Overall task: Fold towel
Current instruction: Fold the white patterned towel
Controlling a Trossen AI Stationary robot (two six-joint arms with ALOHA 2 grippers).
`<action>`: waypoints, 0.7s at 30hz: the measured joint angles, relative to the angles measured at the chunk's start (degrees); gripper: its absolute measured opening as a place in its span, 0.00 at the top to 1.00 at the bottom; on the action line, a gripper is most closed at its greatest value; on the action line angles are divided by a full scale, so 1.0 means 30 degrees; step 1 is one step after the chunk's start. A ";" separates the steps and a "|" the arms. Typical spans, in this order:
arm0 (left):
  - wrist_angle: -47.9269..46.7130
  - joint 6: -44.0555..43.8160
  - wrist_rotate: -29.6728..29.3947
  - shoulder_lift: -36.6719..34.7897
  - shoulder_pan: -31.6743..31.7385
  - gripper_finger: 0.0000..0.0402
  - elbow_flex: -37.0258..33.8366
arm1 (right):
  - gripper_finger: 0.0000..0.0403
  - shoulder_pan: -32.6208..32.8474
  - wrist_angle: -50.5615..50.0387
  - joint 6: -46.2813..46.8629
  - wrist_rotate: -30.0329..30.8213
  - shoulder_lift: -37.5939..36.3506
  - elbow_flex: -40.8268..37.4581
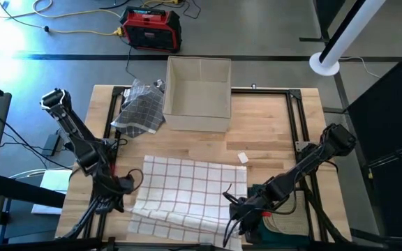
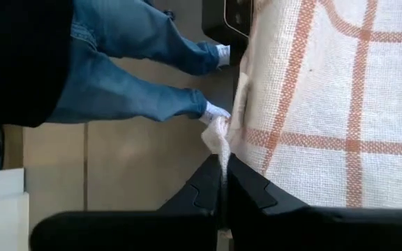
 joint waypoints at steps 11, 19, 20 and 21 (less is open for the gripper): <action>0.0621 -0.0981 0.0846 0.1361 0.0012 0.67 0.0007 | 0.72 -0.0073 -0.0151 0.1868 -0.2376 0.0000 0.0000; -0.1177 -0.1035 0.0196 0.1361 0.0008 0.54 0.0015 | 0.65 -0.0558 -0.1540 0.2843 -0.3694 0.0000 0.0007; -0.1568 -0.1024 -0.0377 0.1361 0.0008 0.54 0.0015 | 0.66 -0.0653 -0.2193 0.3174 -0.3066 0.0000 0.0007; -0.1923 -0.1032 -0.1217 0.1363 0.0008 0.54 0.0015 | 0.66 -0.0740 -0.2968 0.3421 -0.2074 0.0000 0.0007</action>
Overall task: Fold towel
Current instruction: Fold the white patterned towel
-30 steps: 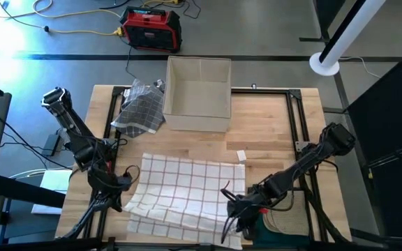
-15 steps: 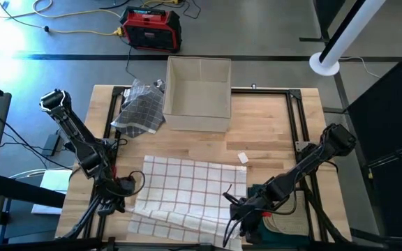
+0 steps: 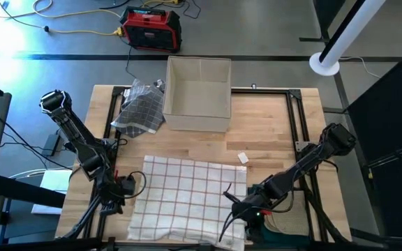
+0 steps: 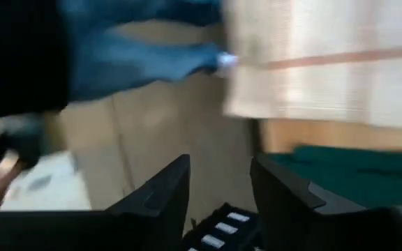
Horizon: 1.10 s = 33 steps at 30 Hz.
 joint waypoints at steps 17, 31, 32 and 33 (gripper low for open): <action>0.0751 0.5229 -0.3029 0.4038 0.3815 0.99 0.0000 | 0.98 -0.3248 0.3935 0.0538 0.5683 0.0008 -0.5225; 0.5369 0.6634 -0.1980 0.5446 0.8419 1.00 -0.2842 | 1.00 -0.6272 0.3483 -0.2936 0.6300 -0.0007 -0.6499; 0.5300 0.6962 -0.2015 0.5292 0.8812 1.00 -0.2891 | 1.00 -0.6529 0.3330 -0.3212 0.6371 -0.0015 -0.6495; 0.5180 0.7315 -0.2023 0.5119 0.9226 1.00 -0.2930 | 1.00 -0.6799 0.3200 -0.3543 0.6396 -0.0022 -0.6491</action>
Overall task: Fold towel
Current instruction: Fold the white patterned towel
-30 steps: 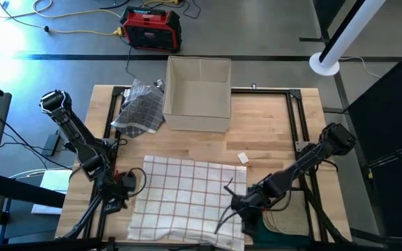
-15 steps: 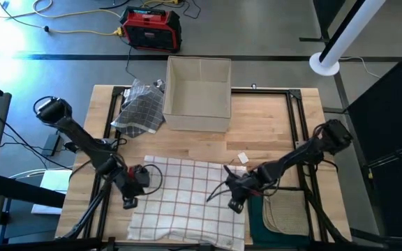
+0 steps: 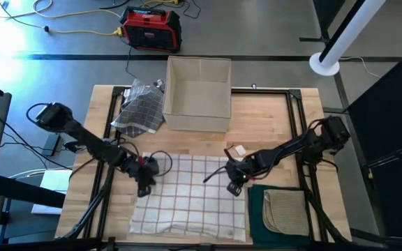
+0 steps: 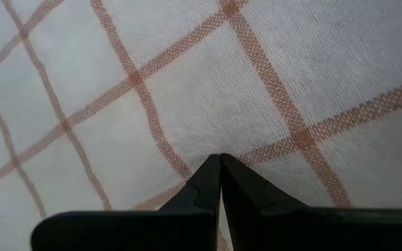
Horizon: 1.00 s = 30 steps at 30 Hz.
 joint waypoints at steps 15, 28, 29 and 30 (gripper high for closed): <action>-0.4676 -0.2514 0.0242 -0.4144 0.3055 1.00 0.1419 | 1.00 -0.1095 -0.3125 -0.4751 0.0099 -0.3301 -0.0044; -0.8377 0.1902 -0.2760 -0.6703 0.4267 1.00 0.5232 | 1.00 -0.1258 -0.2538 -0.7021 0.3425 -0.8490 0.0038; -0.8314 0.2565 -0.2698 -0.7007 0.4571 1.00 0.5247 | 1.00 -0.1342 -0.2505 -0.6643 0.3601 -0.8629 0.0052; -0.8277 0.3244 -0.2653 -0.7317 0.4890 1.00 0.5270 | 1.00 -0.1445 -0.2452 -0.6255 0.3664 -0.8757 0.0058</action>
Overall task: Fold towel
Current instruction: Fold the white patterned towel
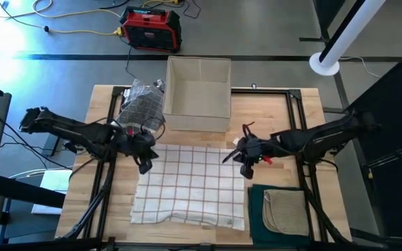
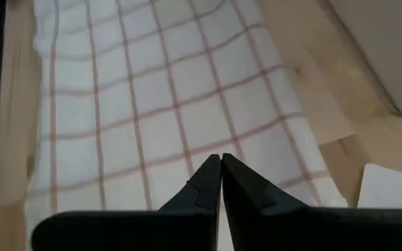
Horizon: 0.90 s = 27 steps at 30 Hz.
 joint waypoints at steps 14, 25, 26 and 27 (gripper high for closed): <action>-0.0729 0.9801 0.1120 -0.1949 0.5715 0.87 -0.0367 | 0.73 -0.1571 -0.3817 0.1193 -0.0013 0.0022 0.0007; -0.0107 0.9253 0.4311 -0.0744 0.8813 0.66 -0.0562 | 0.62 -0.2833 -0.1738 -0.2575 -0.0669 0.0029 -0.2900; 0.0060 0.8961 0.4432 -0.0696 0.8858 0.66 -0.0562 | 0.62 -0.2826 -0.1154 -0.3004 -0.0266 0.0029 -0.3303; 0.0244 0.8765 0.4473 -0.0669 0.8891 0.65 -0.0562 | 0.62 -0.2847 -0.0460 -0.3275 0.0166 0.0029 -0.3669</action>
